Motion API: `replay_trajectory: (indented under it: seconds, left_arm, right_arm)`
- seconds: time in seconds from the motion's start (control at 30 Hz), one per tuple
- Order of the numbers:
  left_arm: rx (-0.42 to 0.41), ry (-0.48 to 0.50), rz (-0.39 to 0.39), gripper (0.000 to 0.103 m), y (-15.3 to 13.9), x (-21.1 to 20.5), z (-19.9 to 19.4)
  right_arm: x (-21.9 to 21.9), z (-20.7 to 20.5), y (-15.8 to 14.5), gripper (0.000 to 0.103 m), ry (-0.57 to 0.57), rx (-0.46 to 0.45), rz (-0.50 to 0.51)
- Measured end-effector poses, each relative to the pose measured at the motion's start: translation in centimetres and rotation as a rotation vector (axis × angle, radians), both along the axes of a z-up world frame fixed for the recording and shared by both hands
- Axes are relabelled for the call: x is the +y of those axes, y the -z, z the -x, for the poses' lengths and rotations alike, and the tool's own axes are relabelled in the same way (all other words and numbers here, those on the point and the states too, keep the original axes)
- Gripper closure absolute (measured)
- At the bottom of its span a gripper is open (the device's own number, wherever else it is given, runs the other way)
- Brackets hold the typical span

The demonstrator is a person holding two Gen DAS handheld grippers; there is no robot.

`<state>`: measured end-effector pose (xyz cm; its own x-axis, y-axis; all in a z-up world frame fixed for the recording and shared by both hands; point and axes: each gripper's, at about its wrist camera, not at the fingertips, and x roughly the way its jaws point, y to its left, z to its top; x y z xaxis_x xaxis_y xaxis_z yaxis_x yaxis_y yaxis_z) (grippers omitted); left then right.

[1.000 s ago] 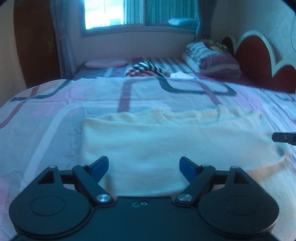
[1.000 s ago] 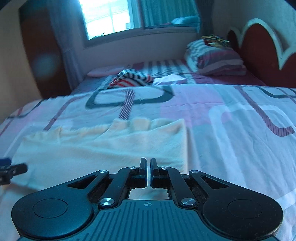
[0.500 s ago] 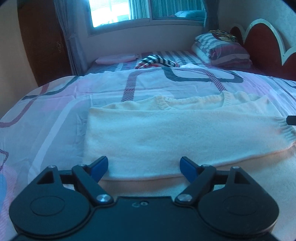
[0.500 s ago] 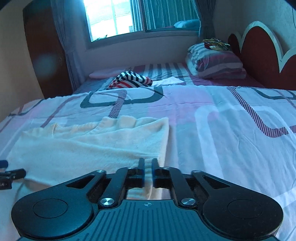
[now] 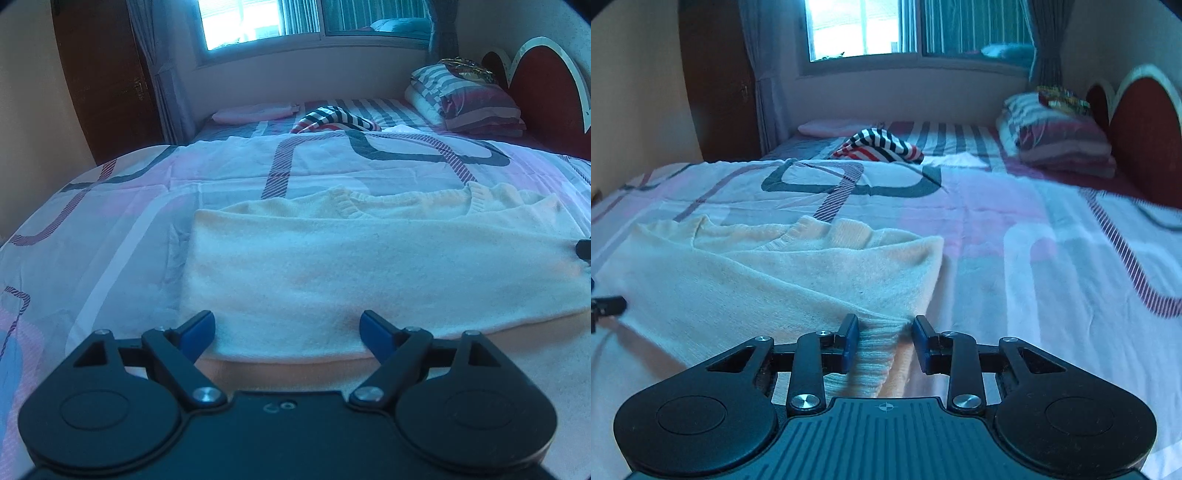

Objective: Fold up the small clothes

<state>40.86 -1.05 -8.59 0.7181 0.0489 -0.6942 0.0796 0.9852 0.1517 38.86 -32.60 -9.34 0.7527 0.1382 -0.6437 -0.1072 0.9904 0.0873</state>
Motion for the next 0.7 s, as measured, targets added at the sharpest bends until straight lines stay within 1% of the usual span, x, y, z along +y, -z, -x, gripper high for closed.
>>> replay_trajectory:
  seconds: [0.03, 0.07, 0.13, 0.17, 0.2, 0.23, 0.27, 0.33, 0.4, 0.47, 0.5, 0.53, 0.57, 0.6, 0.63, 0.67, 0.7]
  left_arm:
    - [0.001, -0.003, 0.0, 0.018, 0.0, 0.0, 0.0]
    - [0.001, -0.005, 0.001, 0.018, 0.0, 0.0, 0.0]
    - [0.002, -0.007, -0.002, 0.018, 0.0, -0.1, -0.1]
    - [0.002, -0.007, -0.001, 0.017, 0.0, -0.1, -0.1]
    - [0.003, -0.007, 0.0, 0.017, 0.0, -0.1, -0.1]
    - [0.001, -0.007, -0.003, 0.016, 0.0, -0.1, -0.1]
    - [-0.006, -0.006, -0.008, 0.017, 0.0, -0.1, -0.1]
    - [-0.02, -0.005, -0.026, 0.016, 0.0, -0.2, 0.0]
    - [-0.012, -0.005, -0.02, 0.015, 0.4, 0.0, -0.2]
    - [-0.01, -0.013, -0.01, 0.012, 0.5, 0.3, -0.3]
    - [-0.008, -0.019, -0.006, 0.013, 0.3, 0.3, -0.4]
    - [-0.013, -0.017, -0.01, 0.015, 0.0, 0.1, -0.3]
    - [-0.025, -0.004, -0.021, 0.016, -0.2, -0.2, 0.0]
    - [-0.035, 0.013, -0.024, 0.016, -0.4, -0.7, 0.2]
    - [-0.04, 0.031, -0.014, 0.016, -0.5, -1.3, 0.5]
    - [-0.043, 0.049, -0.003, 0.016, -0.6, -1.9, 0.6]
    - [-0.043, 0.069, 0.005, 0.016, -0.5, -2.7, 0.7]
  right_arm:
    - [0.2, 0.1, 0.0, 0.073, -0.012, -0.004, 0.013]
    - [0.3, 0.3, 0.0, 0.081, -0.022, -0.012, 0.014]
    - [0.7, 0.4, 0.1, 0.087, -0.056, -0.009, 0.028]
    - [0.8, 0.2, 0.2, 0.09, -0.067, 0.003, 0.018]
    - [0.7, 0.1, 0.4, 0.09, -0.071, 0.01, 0.003]
    - [0.5, -0.1, 0.4, 0.095, -0.069, 0.014, -0.013]
    - [0.2, -0.1, 0.2, 0.097, -0.066, 0.006, -0.031]
    - [-0.2, -0.1, -0.5, 0.097, -0.05, -0.038, -0.038]
    - [-0.4, -0.2, -1.1, 0.097, -0.046, -0.065, -0.049]
    - [-0.1, -0.9, -0.1, 0.097, -0.054, -0.01, -0.023]
    - [0.1, -1.3, 0.6, 0.097, -0.056, 0.021, -0.007]
    - [0.3, -0.8, 0.3, 0.095, -0.036, -0.004, 0.012]
    - [0.4, -0.3, -0.2, 0.081, -0.007, -0.018, 0.029]
    - [0.4, -0.3, -0.2, 0.074, -0.007, -0.018, 0.029]
    - [0.7, 0.9, -1.2, 0.069, -0.01, -0.073, 0.004]
    - [0.7, 0.9, -1.2, 0.069, -0.01, -0.073, 0.004]
    - [1.1, 1.2, -1.4, 0.069, -0.026, -0.069, -0.022]
